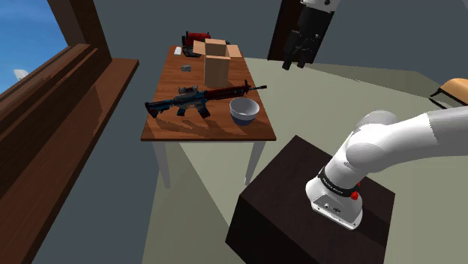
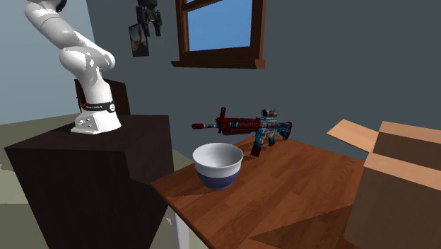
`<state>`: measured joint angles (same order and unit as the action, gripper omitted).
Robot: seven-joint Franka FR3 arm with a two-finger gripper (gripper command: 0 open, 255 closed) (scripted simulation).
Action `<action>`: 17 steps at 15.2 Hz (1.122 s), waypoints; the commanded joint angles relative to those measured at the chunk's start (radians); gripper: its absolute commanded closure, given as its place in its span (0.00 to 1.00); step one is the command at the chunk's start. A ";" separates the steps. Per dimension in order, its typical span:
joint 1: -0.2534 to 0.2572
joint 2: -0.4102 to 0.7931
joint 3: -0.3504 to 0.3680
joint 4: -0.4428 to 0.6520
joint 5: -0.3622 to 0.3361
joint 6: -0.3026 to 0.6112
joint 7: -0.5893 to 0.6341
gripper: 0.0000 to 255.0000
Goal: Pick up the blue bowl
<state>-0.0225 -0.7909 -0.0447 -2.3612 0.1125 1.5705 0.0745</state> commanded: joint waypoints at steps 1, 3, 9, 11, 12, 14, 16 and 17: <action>0.000 0.000 0.000 0.000 0.000 0.000 0.000 0.00; -0.010 0.029 -0.024 -0.031 -0.012 0.060 -0.028 0.00; -0.036 0.148 -0.098 -0.092 -0.038 0.244 -0.111 0.00; -0.042 0.199 -0.124 -0.102 -0.042 0.305 -0.139 0.00; -0.045 0.226 -0.137 -0.105 -0.043 0.336 -0.154 0.00; -0.049 0.285 -0.163 -0.106 -0.041 0.395 -0.185 0.00; -0.051 0.347 -0.189 -0.102 -0.034 0.453 -0.217 0.00; -0.052 0.380 -0.202 -0.097 -0.029 0.481 -0.234 0.00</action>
<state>-0.0742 -0.4406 -0.2362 -2.4583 0.0790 2.0205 -0.1454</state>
